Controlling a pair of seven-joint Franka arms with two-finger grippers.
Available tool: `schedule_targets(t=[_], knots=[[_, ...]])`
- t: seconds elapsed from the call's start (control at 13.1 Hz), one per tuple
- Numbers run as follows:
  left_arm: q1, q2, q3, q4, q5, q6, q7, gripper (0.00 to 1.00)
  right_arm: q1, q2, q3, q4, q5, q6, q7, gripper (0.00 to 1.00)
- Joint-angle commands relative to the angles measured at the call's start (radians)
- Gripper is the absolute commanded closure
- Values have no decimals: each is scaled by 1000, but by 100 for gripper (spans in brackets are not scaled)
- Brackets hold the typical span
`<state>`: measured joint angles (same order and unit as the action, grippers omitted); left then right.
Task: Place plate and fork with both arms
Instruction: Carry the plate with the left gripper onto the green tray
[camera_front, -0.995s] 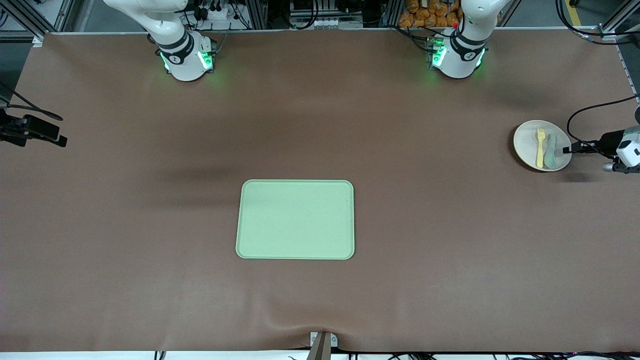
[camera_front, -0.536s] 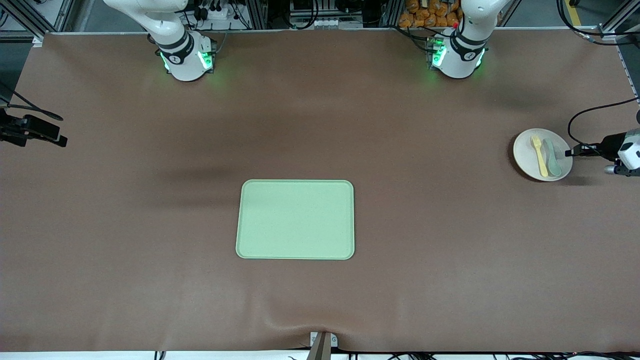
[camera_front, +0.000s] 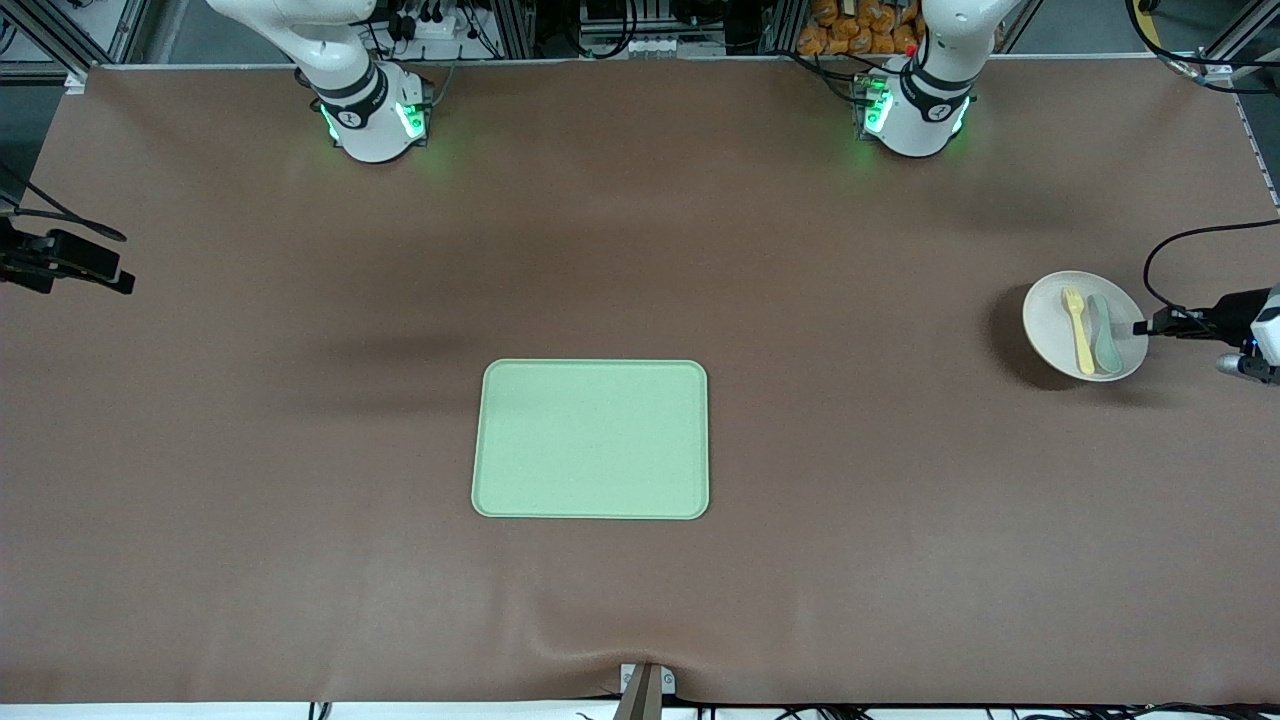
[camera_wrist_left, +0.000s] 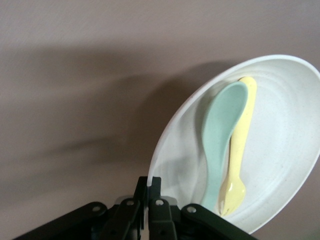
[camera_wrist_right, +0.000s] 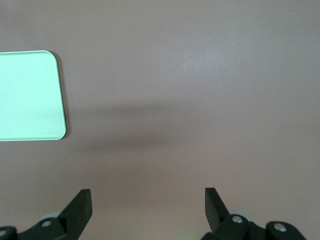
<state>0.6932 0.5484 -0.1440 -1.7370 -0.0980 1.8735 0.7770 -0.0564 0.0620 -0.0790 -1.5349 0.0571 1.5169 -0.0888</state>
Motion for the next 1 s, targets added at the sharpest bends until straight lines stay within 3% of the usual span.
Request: schedule_targets(t=[0.0,0.92], knots=[[-70,-15,-32,48,17,-62,-85,100,3,2,1,10,0,-1,11,0],[-556,-5,-43,214,-37,-76,-662,100,0,6,1,9,-3,2,11,0]])
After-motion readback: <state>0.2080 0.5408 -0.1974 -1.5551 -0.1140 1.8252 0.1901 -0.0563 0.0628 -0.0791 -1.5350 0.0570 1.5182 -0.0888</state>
